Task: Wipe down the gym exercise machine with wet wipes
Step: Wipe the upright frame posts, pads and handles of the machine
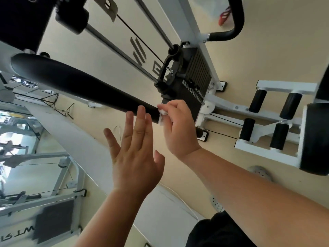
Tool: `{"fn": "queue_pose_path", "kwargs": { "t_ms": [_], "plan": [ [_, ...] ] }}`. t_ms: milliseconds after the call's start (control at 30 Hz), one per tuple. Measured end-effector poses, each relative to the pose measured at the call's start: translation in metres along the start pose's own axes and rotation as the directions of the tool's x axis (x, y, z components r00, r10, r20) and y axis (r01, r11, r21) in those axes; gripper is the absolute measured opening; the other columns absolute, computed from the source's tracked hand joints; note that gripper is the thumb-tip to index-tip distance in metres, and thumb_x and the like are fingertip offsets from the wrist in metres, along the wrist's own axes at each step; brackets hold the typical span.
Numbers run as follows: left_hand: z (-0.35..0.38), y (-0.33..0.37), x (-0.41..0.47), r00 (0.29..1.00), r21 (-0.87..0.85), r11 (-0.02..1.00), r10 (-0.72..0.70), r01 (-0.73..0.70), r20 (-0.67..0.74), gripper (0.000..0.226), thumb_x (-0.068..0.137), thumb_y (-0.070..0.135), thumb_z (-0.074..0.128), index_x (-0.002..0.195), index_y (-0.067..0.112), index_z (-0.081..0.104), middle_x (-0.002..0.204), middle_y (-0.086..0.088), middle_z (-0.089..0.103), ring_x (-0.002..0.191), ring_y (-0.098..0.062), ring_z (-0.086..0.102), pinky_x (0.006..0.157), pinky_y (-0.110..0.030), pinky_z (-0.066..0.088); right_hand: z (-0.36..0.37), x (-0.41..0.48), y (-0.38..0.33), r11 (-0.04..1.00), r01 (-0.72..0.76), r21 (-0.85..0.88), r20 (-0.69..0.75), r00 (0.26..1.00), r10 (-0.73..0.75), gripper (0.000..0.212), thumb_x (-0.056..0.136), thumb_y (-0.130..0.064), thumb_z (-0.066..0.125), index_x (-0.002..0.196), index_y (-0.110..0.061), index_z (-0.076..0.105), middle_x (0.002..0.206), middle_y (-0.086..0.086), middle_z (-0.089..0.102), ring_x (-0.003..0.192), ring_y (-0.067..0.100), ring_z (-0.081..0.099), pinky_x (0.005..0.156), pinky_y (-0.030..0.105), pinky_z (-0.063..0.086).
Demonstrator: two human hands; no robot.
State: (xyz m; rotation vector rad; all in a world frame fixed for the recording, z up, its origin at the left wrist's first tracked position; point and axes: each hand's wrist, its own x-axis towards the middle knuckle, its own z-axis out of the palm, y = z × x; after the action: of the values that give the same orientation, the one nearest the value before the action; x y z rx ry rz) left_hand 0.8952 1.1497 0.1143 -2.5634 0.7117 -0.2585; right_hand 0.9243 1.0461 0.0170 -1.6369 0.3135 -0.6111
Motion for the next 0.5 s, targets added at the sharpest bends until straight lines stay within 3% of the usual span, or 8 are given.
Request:
{"fn": "queue_pose_path", "kwargs": {
  "t_ms": [133, 200, 267, 333, 500],
  "plan": [
    [0.017, 0.006, 0.000, 0.999, -0.001, 1.000, 0.025, -0.025, 0.023, 0.102, 0.075, 0.030, 0.074, 0.159, 0.006, 0.022, 0.170, -0.005, 0.000, 0.157, -0.026, -0.003, 0.121, -0.067, 0.000, -0.004, -0.009, 0.012, 1.000, 0.017, 0.021, 0.002, 1.000, -0.017, 0.030, 0.102, -0.011, 0.051, 0.123, -0.005, 0.072, 0.105, 0.005, 0.060, 0.093, 0.014, 0.060, 0.086, 0.015, 0.049],
    [0.023, 0.008, 0.002, 0.999, -0.008, 1.000, 0.020, -0.020, 0.030, 0.103, 0.073, 0.028, 0.075, 0.159, 0.007, 0.022, 0.170, -0.004, -0.004, 0.157, -0.026, -0.007, 0.121, -0.066, -0.002, -0.008, -0.013, 0.042, 0.997, -0.070, -0.037, -0.007, 0.998, 0.069, 0.030, 0.101, -0.009, 0.052, 0.121, -0.006, 0.073, 0.098, 0.001, 0.057, 0.084, 0.009, 0.056, 0.080, 0.007, 0.043],
    [0.027, 0.011, 0.003, 0.999, -0.016, 1.000, 0.019, -0.019, 0.034, 0.100, 0.075, 0.028, 0.072, 0.159, 0.006, 0.022, 0.170, -0.003, -0.004, 0.156, -0.029, -0.010, 0.120, -0.065, -0.007, -0.009, -0.019, 0.069, 0.974, -0.199, -0.112, 0.000, 0.980, 0.200, 0.031, 0.098, -0.003, 0.054, 0.122, -0.007, 0.073, 0.097, -0.001, 0.054, 0.082, 0.011, 0.054, 0.078, 0.010, 0.044],
    [0.029, 0.014, 0.002, 0.999, -0.009, 0.999, 0.041, -0.040, 0.036, 0.093, 0.078, 0.029, 0.064, 0.158, 0.005, 0.024, 0.170, -0.005, -0.001, 0.156, -0.030, -0.010, 0.120, -0.065, -0.009, -0.007, -0.024, 0.082, 0.946, -0.289, -0.147, -0.005, 0.956, 0.292, 0.030, 0.099, -0.002, 0.055, 0.122, -0.007, 0.073, 0.100, 0.001, 0.055, 0.086, 0.012, 0.053, 0.081, 0.016, 0.046],
    [0.043, 0.021, 0.002, 0.979, 0.033, 0.985, 0.167, -0.172, 0.119, 0.092, 0.077, 0.024, 0.067, 0.158, 0.006, 0.027, 0.170, -0.006, 0.006, 0.157, -0.025, -0.007, 0.119, -0.068, -0.005, 0.007, -0.031, 0.062, 0.963, -0.256, -0.083, -0.117, 0.962, 0.246, 0.026, 0.101, -0.006, 0.054, 0.120, -0.003, 0.072, 0.109, 0.002, 0.053, 0.097, -0.001, 0.046, 0.092, 0.000, 0.033]
  ]
}}
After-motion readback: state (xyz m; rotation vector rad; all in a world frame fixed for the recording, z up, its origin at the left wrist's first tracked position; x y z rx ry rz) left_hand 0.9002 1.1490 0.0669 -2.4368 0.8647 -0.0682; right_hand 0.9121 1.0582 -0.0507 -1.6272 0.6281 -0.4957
